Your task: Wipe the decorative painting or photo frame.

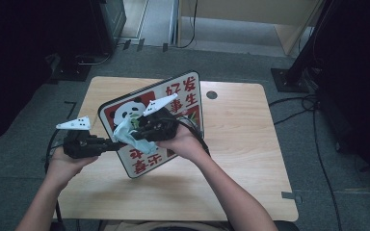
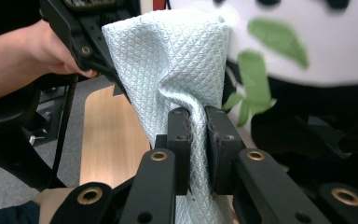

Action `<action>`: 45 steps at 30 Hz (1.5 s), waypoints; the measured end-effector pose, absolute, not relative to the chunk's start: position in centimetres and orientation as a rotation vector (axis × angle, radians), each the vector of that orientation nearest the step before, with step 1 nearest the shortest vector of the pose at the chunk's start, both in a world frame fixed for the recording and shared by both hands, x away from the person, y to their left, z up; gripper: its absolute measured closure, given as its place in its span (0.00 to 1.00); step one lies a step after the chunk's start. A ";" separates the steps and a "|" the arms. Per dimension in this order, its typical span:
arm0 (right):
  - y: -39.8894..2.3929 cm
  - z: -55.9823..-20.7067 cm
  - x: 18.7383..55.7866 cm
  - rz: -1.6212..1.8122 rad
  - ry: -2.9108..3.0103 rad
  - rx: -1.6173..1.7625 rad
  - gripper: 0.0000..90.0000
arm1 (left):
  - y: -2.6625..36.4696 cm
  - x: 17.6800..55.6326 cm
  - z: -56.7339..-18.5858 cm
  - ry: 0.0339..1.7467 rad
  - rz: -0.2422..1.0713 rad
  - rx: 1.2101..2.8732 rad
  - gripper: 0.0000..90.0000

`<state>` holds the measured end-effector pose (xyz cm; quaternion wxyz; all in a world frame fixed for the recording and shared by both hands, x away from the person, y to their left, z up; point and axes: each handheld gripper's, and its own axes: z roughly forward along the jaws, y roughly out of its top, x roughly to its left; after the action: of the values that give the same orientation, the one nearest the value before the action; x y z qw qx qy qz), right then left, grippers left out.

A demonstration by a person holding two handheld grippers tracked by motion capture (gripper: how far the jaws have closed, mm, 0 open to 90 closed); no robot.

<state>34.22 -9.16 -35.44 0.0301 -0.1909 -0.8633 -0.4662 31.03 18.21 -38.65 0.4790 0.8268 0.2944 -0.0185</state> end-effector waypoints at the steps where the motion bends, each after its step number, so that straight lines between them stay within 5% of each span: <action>1: -9.2 -35.7 34.1 -1.434 -2.662 -0.588 0.91 | 18.2 31.0 -38.6 0.718 -0.045 2.018 0.87; 45: -8.7 -46.6 31.1 -1.183 -2.760 -0.520 0.91 | 18.2 31.1 -38.6 0.719 -0.045 2.020 0.87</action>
<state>31.14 -8.72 -46.56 0.0468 -0.1706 -0.9046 -0.3877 31.06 18.21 -38.63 0.4783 0.8272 0.2943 -0.0184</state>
